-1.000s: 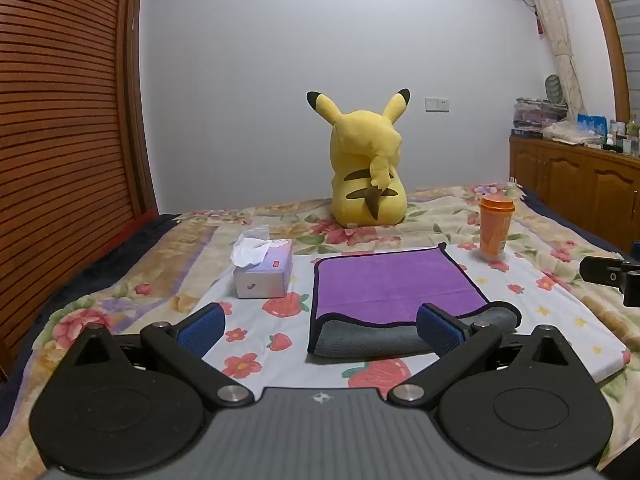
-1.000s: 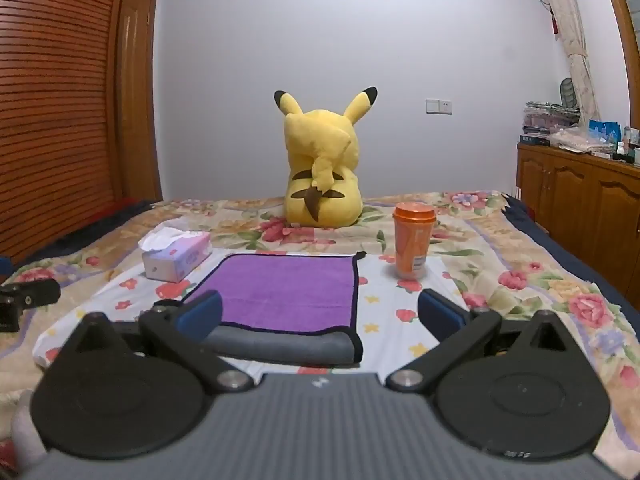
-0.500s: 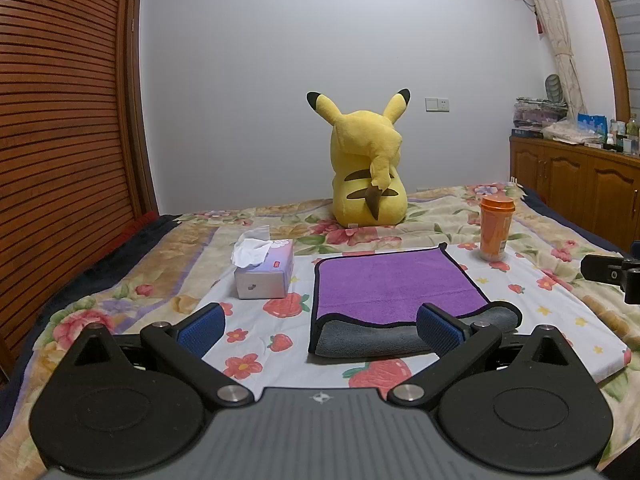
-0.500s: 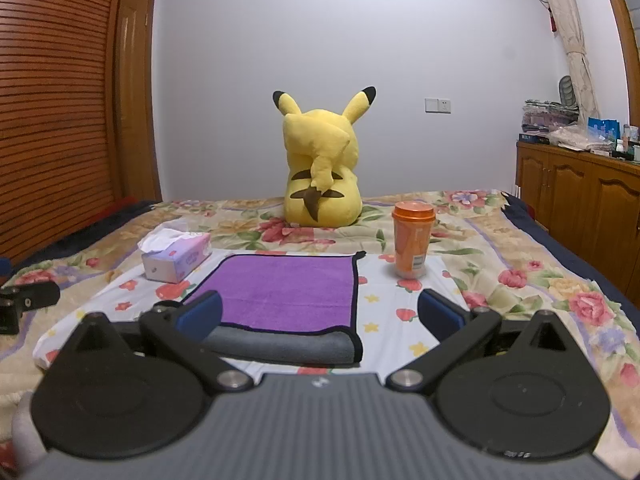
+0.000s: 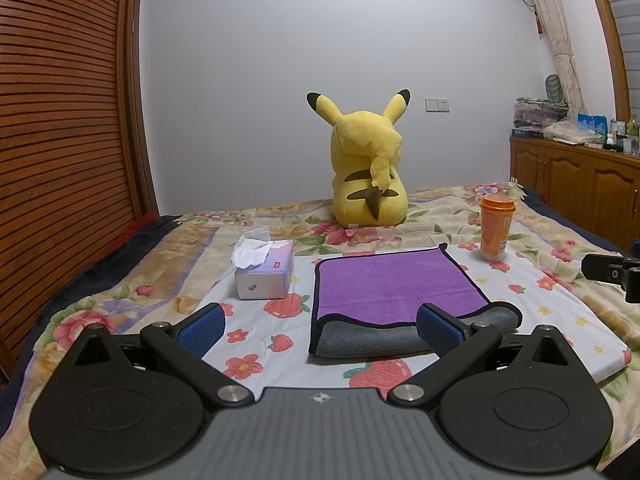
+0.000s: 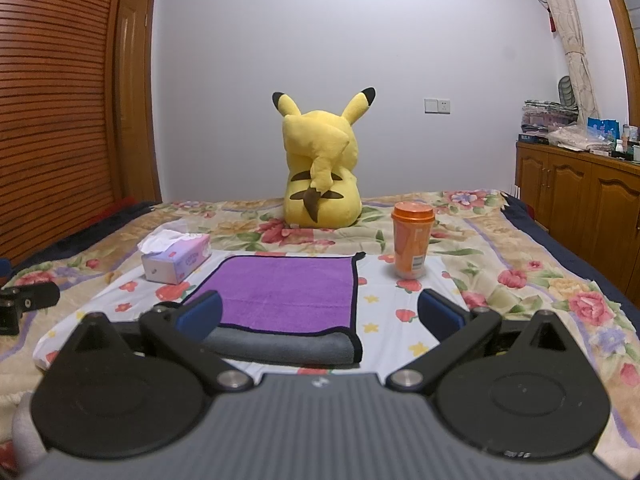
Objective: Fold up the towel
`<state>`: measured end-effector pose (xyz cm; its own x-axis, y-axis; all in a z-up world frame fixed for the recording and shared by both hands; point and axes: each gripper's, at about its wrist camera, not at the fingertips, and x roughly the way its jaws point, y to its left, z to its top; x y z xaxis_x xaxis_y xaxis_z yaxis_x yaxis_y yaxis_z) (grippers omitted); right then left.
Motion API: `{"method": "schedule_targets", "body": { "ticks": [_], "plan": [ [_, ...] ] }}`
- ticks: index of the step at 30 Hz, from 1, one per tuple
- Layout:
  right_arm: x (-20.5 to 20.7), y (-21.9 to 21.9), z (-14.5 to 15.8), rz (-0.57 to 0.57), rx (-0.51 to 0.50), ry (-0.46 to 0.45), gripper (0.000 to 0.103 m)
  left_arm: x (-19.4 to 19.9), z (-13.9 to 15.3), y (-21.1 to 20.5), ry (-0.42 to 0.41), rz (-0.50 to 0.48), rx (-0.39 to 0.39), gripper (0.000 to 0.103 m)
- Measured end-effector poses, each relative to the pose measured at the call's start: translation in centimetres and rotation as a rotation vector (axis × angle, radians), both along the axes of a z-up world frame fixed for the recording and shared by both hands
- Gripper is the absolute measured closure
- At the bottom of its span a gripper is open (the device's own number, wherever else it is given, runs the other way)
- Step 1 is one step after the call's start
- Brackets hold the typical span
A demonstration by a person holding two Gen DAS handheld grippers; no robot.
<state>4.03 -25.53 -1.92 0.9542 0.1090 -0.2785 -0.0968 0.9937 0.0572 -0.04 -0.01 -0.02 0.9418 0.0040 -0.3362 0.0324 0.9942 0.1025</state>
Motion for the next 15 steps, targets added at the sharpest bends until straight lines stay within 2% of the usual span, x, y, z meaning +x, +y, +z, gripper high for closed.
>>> {"method": "schedule_targets", "body": {
  "ticks": [15],
  "plan": [
    [0.03, -0.36, 0.06, -0.004, 0.009, -0.001, 0.0, -0.01, 0.0, -0.02, 0.001, 0.0, 0.001, 0.0]
  ]
}}
